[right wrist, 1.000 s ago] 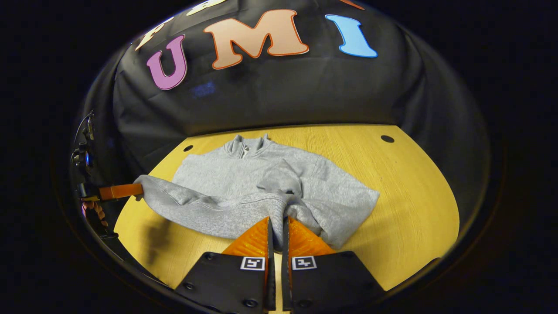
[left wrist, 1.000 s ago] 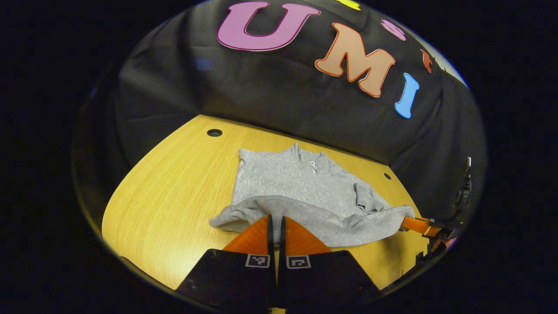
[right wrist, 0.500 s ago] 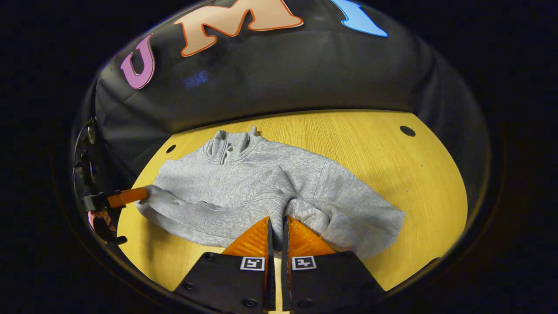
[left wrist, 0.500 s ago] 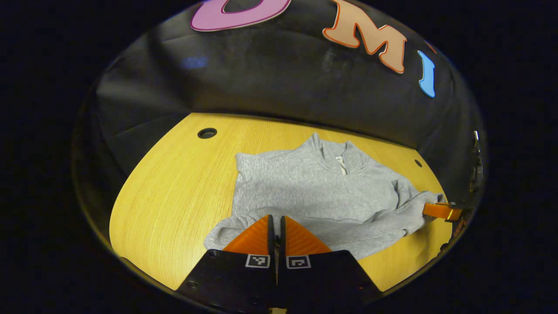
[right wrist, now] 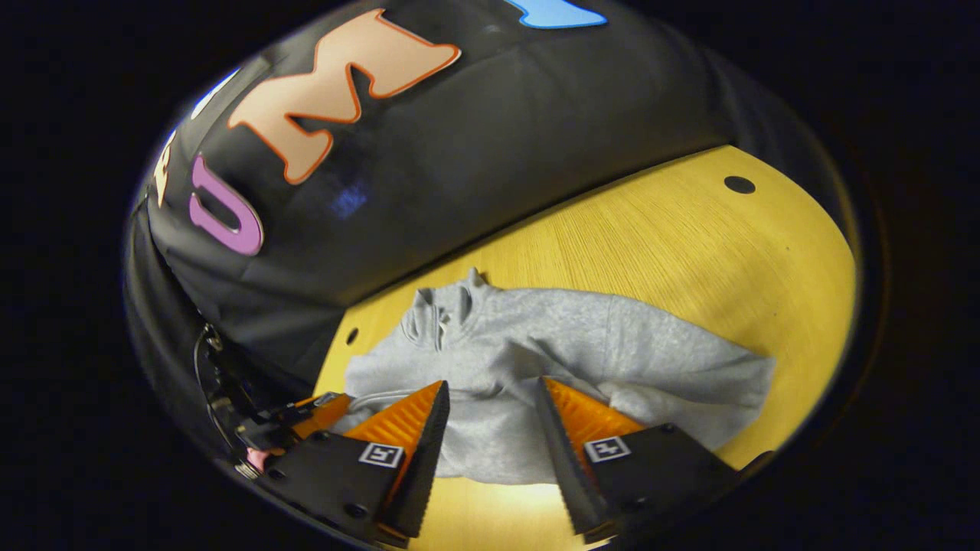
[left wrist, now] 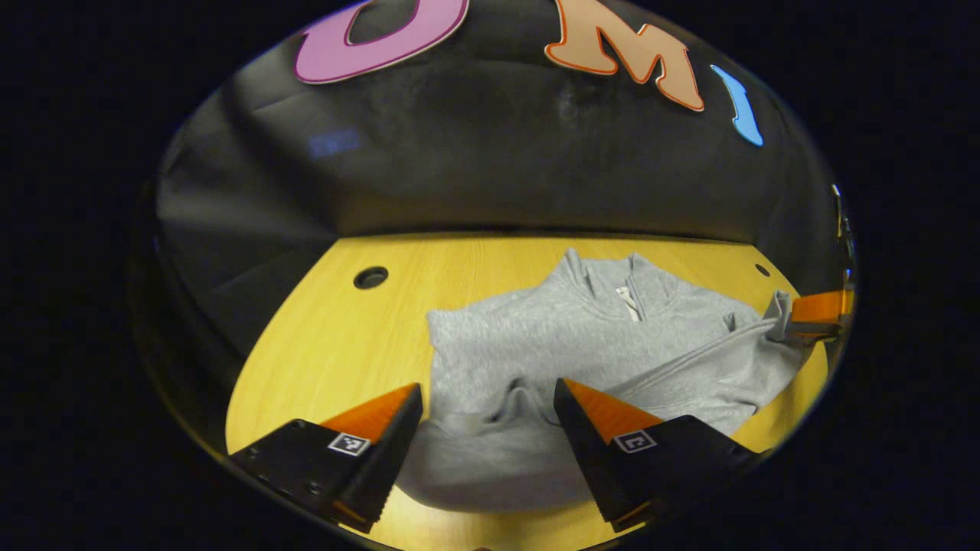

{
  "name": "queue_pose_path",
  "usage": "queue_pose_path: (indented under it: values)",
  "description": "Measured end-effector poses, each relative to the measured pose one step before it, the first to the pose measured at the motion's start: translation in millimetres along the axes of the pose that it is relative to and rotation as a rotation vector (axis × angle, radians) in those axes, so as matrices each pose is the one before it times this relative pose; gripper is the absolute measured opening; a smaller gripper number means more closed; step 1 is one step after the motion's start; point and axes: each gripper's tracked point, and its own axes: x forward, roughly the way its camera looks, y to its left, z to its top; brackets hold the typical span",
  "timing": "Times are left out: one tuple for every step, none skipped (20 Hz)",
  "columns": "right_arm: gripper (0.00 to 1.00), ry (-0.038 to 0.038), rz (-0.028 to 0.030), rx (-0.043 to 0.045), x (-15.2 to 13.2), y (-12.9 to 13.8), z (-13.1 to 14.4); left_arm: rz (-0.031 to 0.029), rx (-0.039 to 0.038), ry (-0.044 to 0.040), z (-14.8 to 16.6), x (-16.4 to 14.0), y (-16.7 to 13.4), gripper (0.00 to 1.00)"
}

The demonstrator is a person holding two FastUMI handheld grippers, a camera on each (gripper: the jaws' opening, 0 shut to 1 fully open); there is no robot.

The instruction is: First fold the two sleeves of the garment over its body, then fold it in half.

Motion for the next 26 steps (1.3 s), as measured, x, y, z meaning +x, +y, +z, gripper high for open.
queue_pose_path:
  values:
    - [0.85,-0.0292,-0.00005,-0.01764,-3.88,1.46,9.4,0.00008,0.00144,-0.0168,13.42,-3.5,2.47,0.96]
    - [0.81,-0.02139,-0.00783,-0.0288,-1.36,0.3,7.21,-0.00659,-0.00716,-0.02182,11.29,-7.2,1.18,0.95]
    - [0.93,-0.01627,-0.00759,-0.0282,-6.96,0.18,5.11,-0.00194,-0.00499,-0.02334,8.75,-6.3,4.66,0.95]
    - [0.95,-0.01338,-0.00228,-0.02522,-7.73,1.37,4.54,-0.00061,-0.00397,-0.02292,8.71,-9.64,5.51,0.95]
    - [0.95,-0.01199,-0.00475,-0.02528,-10.84,0.33,3.3,-0.00533,-0.0031,-0.01646,5.0,-9.36,2.73,0.95]
    - [0.95,-0.00754,-0.00451,-0.03205,-9.17,-0.37,1.43,-0.00772,-0.00543,-0.0077,3.64,-10.87,1.66,0.95]
    - [0.95,-0.00991,-0.01036,-0.04179,-11.14,-1.32,-1.53,-0.00884,-0.01275,-0.00641,1.38,-11.21,2.71,0.95]
    - [0.95,-0.00923,-0.01661,-0.04419,-10.35,-1.85,-0.78,-0.01486,-0.02202,-0.00756,2.03,-10.18,0.05,0.95]
    - [0.95,-0.01261,-0.00663,-0.04253,-12.0,1.85,-0.91,-0.01137,-0.02942,-0.00567,0.24,-11.55,1.37,0.95]
    - [0.95,-0.01284,-0.00382,-0.03962,-12.57,3.97,-0.12,-0.01176,-0.03109,-0.00246,-1.33,-12.43,0.88,0.95]
    - [0.96,-0.01086,-0.00125,-0.03338,-14.82,3.93,-1.51,-0.01581,-0.02673,0.00202,-3.54,-11.17,-3.15,0.95]
    - [0.96,-0.0134,0.00492,-0.0183,-13.98,6.54,-0.34,-0.00331,-0.01943,0.00245,-3.17,-10.86,0.53,0.96]
    - [0.96,-0.01036,0.00328,-0.01111,-15.2,7.28,-1.99,-0.01931,-0.01367,0.00362,-3.39,-14.75,-1.43,0.95]
    - [0.96,-0.005,-0.00084,-0.01201,-14.11,5.16,-3.57,-0.01917,-0.00518,0.00555,-3.64,-13.44,-3.57,0.95]
    - [0.96,0.00547,0.00311,-0.01263,-12.79,4.06,-7.76,-0.01747,0.00302,0.01216,-6.06,-13.59,-3.24,0.95]
    - [0.96,0.00466,-0.00028,-0.00673,-10.88,4.19,-7.42,-0.01546,0.00843,0.00121,-3.96,-12.21,-2.79,0.95]
    - [0.96,0.0011,-0.00201,-0.00782,-11.08,3.46,-7.05,-0.01283,0.00656,0.00047,-4.35,-9.79,-4.36,0.95]
    - [0.96,0.00219,-0.01006,-0.00576,-10.94,2.73,-5.32,-0.00413,0.01085,0.00145,-3.58,-10.6,-2.37,0.94]
    - [0.96,0.00068,-0.00311,0.00018,-10.27,2.26,-6.65,0.00144,0.01486,0.00426,-5.72,-9.69,-1.87,0.94]
    - [0.96,0.00102,-0.00398,0.01189,-10.98,3.28,-4.54,0.00511,0.01575,0.00313,-4.86,-8.23,-1.23,0.94]
    - [0.96,0.00282,-0.00377,0.02019,-9.61,2.74,-7.2,0.00279,0.001,0.00793,-5.28,-8.39,-2.83,0.95]
    - [0.96,0.00172,-0.0098,0.02862,-7.75,2.91,-7.35,-0.00896,-0.00777,0.00551,-4.04,-7.96,-5.94,0.95]
    - [0.96,0.00104,-0.00941,0.03253,-6.31,1.5,-7.19,-0.01003,-0.01191,0.00995,-5.36,-5.84,-5.36,0.95]
    - [0.96,0.00293,-0.01165,0.02609,-7.67,0.47,-7.14,-0.00962,-0.00982,0.00795,-4.26,-5.28,-4.58,0.95]
    - [0.96,0.00462,-0.01691,0.01847,-5.01,-2.46,-7.38,-0.00771,-0.00035,0.00696,-3.58,-4.68,-2.87,0.95]
    - [0.95,0.0023,-0.01909,0.01178,-6.21,-2.94,-6.21,-0.0065,0.00317,0.01216,-3.67,-4.93,-2.85,0.95]
